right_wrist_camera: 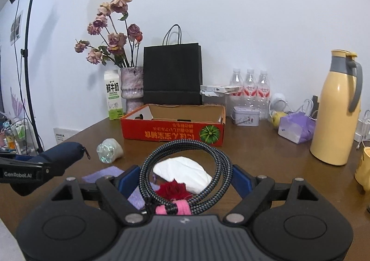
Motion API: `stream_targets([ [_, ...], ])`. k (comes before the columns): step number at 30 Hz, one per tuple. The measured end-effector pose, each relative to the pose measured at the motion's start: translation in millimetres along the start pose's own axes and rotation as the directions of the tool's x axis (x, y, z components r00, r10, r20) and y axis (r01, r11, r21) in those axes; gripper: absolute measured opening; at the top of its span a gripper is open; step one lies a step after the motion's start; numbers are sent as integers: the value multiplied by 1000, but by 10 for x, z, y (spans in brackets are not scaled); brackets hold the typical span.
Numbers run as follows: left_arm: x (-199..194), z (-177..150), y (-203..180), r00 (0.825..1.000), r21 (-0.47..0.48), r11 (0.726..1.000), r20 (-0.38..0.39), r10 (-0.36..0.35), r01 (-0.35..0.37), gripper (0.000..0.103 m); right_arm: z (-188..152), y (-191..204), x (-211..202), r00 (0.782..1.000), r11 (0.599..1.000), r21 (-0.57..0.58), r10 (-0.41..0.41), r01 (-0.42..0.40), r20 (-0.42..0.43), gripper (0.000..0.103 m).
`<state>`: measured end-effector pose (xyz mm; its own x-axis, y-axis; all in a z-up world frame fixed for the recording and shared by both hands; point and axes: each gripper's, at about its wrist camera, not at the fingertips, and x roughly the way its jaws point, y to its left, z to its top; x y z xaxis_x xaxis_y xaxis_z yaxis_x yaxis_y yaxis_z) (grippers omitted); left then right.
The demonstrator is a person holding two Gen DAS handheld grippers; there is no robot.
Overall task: Organize objects
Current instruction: 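Carry the navy case with the left tool while the right tool carries the cable to the box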
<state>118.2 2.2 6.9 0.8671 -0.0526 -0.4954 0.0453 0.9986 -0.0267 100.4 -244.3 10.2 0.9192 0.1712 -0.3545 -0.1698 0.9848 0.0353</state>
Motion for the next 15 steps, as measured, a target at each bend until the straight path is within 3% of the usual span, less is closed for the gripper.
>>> stream_targets([
  [15,351,288,-71,1000,-2,1000,6,12,-12,67,272,0,513,1000,1000,-9,30,-30,0,83],
])
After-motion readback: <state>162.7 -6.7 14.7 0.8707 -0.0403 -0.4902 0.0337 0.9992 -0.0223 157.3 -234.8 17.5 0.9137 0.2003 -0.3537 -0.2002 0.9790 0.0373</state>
